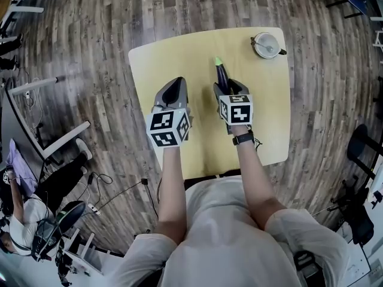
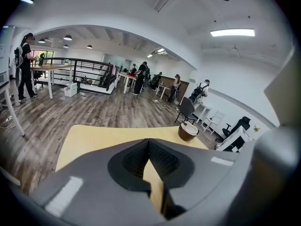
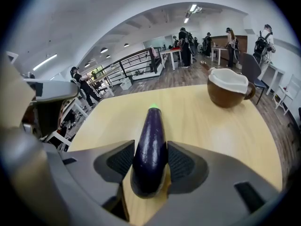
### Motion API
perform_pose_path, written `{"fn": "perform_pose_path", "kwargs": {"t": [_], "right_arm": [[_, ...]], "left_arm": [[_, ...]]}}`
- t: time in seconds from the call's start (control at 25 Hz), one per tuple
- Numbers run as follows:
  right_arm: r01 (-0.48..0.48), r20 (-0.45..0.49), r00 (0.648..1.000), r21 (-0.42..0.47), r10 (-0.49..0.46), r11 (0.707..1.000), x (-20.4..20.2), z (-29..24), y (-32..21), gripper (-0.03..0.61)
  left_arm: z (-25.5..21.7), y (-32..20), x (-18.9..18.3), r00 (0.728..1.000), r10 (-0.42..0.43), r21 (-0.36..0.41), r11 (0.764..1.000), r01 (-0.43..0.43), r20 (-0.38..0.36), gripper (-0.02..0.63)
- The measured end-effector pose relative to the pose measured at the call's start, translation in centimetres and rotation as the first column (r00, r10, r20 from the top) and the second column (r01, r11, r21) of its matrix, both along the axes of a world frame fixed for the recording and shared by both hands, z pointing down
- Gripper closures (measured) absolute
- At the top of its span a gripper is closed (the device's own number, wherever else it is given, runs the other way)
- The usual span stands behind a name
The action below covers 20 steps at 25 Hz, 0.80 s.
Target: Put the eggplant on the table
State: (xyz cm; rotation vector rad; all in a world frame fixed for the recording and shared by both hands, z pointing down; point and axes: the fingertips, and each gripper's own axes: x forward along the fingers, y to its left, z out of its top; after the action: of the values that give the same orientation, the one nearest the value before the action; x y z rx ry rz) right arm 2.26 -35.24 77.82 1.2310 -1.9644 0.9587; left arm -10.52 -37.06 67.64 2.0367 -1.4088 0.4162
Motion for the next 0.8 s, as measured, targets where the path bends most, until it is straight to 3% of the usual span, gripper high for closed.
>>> {"fn": "perform_pose_path", "kwargs": {"t": [0.44,0.8], "right_arm": [[-0.002,-0.01,1.0,-0.01,0.002,1.0,0.4,1.0,0.4,0.348],[-0.053,0.007,0.999,0.039,0.053,0.998,1.5,-2.5,0.7,0.33]], "left_arm": [[-0.4,0.8,0.1,1.0,0.005,0.007,1.0,-0.005,0.008,0.604],[-3.5,2.1,-0.3,1.0,-0.015,0.046,0.999,0.016,-0.002,0.604]]}}
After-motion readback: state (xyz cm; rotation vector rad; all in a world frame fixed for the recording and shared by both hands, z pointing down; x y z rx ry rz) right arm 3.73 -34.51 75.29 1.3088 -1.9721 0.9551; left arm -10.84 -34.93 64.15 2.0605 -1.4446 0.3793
